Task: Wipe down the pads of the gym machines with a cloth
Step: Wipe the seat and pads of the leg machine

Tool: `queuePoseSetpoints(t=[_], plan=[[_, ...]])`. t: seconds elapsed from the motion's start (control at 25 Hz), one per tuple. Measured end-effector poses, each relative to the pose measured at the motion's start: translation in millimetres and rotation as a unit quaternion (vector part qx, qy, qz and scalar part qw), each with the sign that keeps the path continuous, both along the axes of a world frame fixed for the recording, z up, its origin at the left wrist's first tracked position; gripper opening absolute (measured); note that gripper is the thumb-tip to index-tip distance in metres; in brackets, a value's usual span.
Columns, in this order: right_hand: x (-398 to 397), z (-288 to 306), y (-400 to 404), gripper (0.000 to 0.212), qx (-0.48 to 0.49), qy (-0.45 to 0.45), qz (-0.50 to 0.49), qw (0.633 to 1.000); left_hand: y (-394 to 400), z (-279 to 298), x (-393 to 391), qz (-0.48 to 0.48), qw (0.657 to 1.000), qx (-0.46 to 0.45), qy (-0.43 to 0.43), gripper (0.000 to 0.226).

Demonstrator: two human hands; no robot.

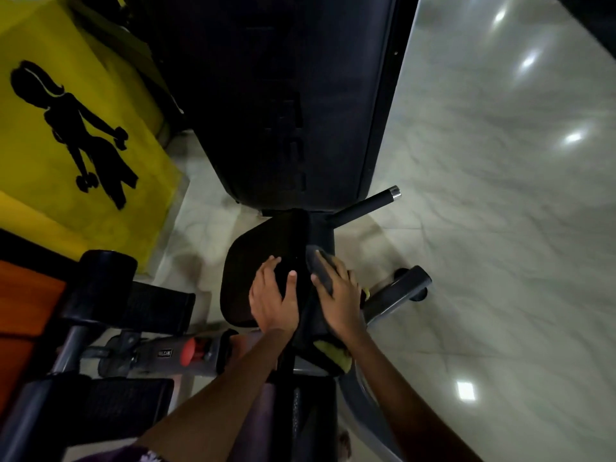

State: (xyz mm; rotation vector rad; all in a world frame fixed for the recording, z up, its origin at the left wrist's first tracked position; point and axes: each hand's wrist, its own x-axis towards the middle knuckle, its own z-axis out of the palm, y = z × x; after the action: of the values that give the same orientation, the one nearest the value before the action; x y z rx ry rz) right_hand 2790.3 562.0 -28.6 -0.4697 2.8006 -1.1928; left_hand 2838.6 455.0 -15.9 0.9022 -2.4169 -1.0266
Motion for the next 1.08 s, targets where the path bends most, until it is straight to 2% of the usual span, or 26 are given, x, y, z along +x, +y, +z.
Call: queuePoseSetpoints(t=[0.24,0.32,0.44,0.56,0.68,0.88,1.0,1.08], plan=[[-85.8,4.0,-23.4,0.050,0.027,-0.080,-0.016,0.996,0.9,0.0,1.3,-0.004,1.000,-0.006,0.003,0.043],[-75.5,2.6,-19.1,0.052,0.028,-0.062,-0.004,0.998,1.4,1.1,0.1,-0.003,1.000,-0.009,0.003,0.046],[-18.7,-8.2,1.6,0.062,-0.021,-0.036,0.012,0.999,1.8,3.0,1.0,-0.006,1.000,-0.006,-0.003,0.048],[17.5,-13.8,15.1,0.064,-0.046,-0.027,-0.010,0.999,3.0,3.5,1.0,-0.003,1.000,-0.005,0.003,0.047],[-1.7,-4.7,5.6,0.062,-0.017,-0.017,-0.012,1.000,2.5,-0.1,2.8,-0.008,1.000,-0.008,0.014,0.050],[-87.5,10.4,-33.4,0.049,0.080,-0.033,-0.006,0.996,2.1,-5.2,1.4,0.000,1.000,0.005,0.029,0.055],[-105.0,16.7,-35.8,0.048,0.111,-0.006,0.046,0.993,0.4,-7.1,0.8,0.002,0.997,0.047,0.054,0.048],[-81.9,14.2,-24.0,0.046,0.114,0.045,0.097,0.988,-0.8,-7.9,2.0,0.004,0.995,0.077,0.064,0.043]])
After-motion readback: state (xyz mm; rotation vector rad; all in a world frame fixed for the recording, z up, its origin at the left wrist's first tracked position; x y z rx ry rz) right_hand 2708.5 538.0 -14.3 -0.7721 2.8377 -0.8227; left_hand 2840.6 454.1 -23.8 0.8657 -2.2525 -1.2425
